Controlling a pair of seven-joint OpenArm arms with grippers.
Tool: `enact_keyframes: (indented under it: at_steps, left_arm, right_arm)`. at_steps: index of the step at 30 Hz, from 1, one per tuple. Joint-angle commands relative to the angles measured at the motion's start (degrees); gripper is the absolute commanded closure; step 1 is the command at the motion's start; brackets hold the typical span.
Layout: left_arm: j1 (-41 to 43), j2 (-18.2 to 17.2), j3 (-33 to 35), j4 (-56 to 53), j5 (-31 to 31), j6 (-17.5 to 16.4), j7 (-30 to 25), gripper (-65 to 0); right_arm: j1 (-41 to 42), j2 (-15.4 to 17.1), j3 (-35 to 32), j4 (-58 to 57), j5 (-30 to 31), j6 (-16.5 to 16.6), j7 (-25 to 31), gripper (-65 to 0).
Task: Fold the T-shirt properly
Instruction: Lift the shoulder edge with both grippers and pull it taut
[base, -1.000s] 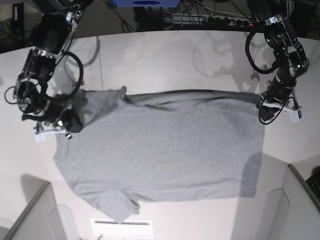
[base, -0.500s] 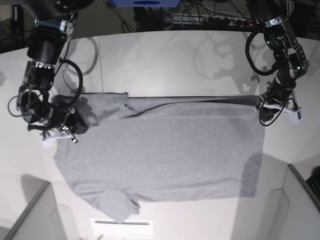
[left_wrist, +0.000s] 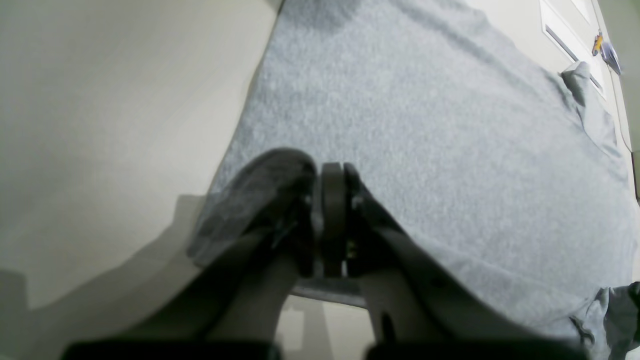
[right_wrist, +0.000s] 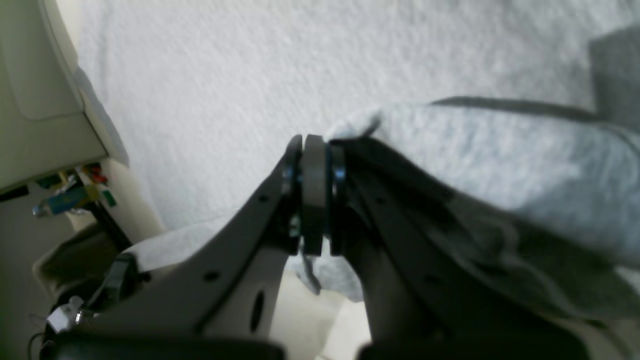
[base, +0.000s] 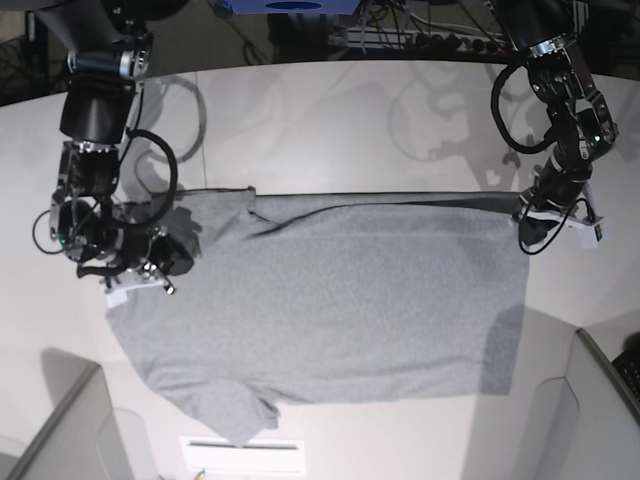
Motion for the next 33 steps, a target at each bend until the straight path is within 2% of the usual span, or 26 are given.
enact_keyframes:
  at_steps: [1,10,33]
  left_arm:
    - [-0.81,-0.81,-0.28,0.41,-0.93,-0.22,-1.05,0.0]
    - [-2.13,-0.81,0.07,-0.73,-0.93,-0.22,-0.96,0.0]
    - [-5.12,-1.96,-0.46,-4.6,-1.01,-0.22,-0.96,0.0]
  right_arm:
    - [1.46,0.93,0.13,0.82,1.02,0.48,0.65,0.0]
    - [1.46,2.25,0.13,0.74,1.02,0.48,0.91,0.0]
    - [3.4,2.16,0.13,0.3,1.19,0.65,1.79,0.0]
